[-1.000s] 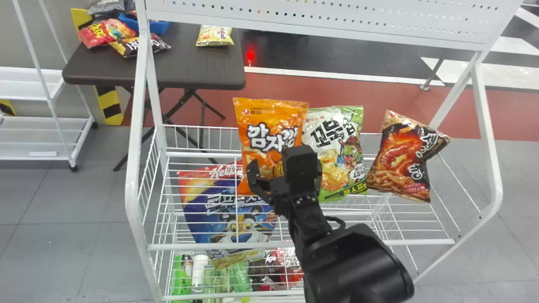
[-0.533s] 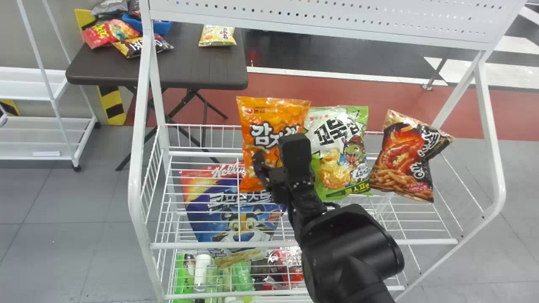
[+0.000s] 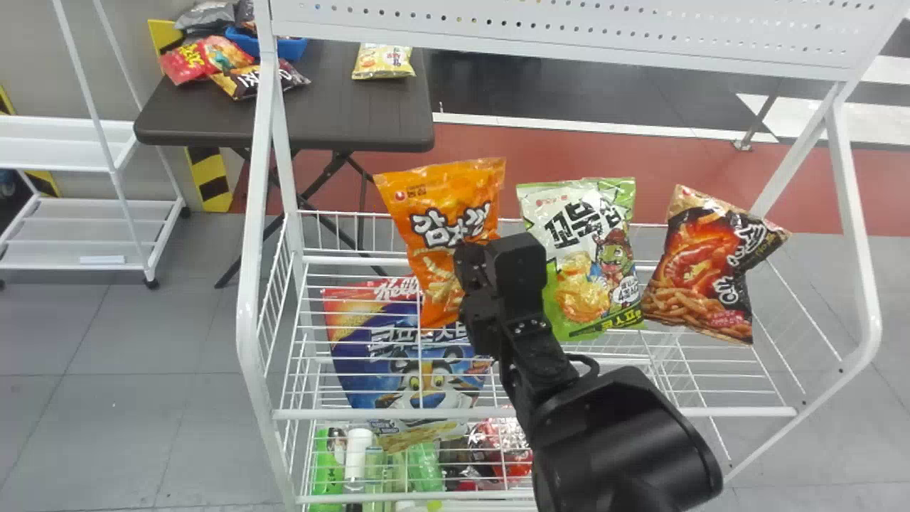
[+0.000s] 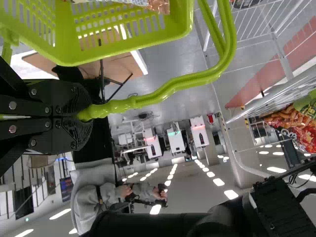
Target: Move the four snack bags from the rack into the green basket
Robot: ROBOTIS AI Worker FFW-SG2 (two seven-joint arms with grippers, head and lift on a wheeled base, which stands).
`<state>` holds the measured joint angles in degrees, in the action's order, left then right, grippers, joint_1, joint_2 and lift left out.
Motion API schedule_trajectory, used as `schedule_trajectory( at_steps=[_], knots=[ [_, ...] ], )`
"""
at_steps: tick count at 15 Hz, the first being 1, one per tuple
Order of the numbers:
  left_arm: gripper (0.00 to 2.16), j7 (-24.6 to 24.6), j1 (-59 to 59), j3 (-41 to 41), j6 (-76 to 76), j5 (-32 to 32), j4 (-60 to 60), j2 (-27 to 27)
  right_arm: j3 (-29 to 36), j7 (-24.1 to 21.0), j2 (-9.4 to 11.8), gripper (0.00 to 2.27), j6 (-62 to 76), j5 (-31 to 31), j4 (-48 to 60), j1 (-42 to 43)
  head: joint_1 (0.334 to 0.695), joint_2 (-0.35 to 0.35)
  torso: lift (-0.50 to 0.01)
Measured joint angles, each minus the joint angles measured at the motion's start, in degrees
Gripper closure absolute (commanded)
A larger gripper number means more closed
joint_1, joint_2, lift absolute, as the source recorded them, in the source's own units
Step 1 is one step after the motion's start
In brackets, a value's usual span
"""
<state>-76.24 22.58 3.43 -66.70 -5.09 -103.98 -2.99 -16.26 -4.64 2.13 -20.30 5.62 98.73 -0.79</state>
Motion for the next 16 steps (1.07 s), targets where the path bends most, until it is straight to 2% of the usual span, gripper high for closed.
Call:
schedule_trajectory(
  at_steps=[3,6,9,11,13,16],
  knots=[
    [2.05,-0.02,0.09,0.11,-0.04,0.00,-0.41,0.00,-0.30,1.09,0.96,2.11,-3.50,0.06,9.46,-4.88,0.695,-0.145,0.000],
    [2.05,0.10,0.39,0.12,-0.06,0.01,-0.65,0.00,0.10,1.32,2.69,2.11,-9.15,0.48,21.60,-13.43,0.695,-0.167,0.000],
    [2.05,0.14,0.44,0.09,-0.14,0.02,-0.76,0.00,0.65,1.48,6.68,2.11,-10.09,0.77,31.57,-25.23,0.695,-0.221,0.000],
    [2.05,0.14,0.44,0.15,-0.22,0.06,-0.79,0.00,1.23,1.44,8.22,2.11,-8.82,0.93,35.70,-33.55,0.695,-0.249,0.000],
    [2.05,0.18,0.46,0.17,-0.14,0.05,-0.79,0.05,1.65,1.25,8.73,2.11,-6.54,1.10,37.77,-40.19,0.695,-0.280,0.000],
    [2.05,0.24,0.53,0.30,0.01,0.00,-0.73,0.09,1.51,-0.64,10.82,2.11,-10.17,0.97,38.99,-46.36,0.695,-0.327,0.000]
  ],
)
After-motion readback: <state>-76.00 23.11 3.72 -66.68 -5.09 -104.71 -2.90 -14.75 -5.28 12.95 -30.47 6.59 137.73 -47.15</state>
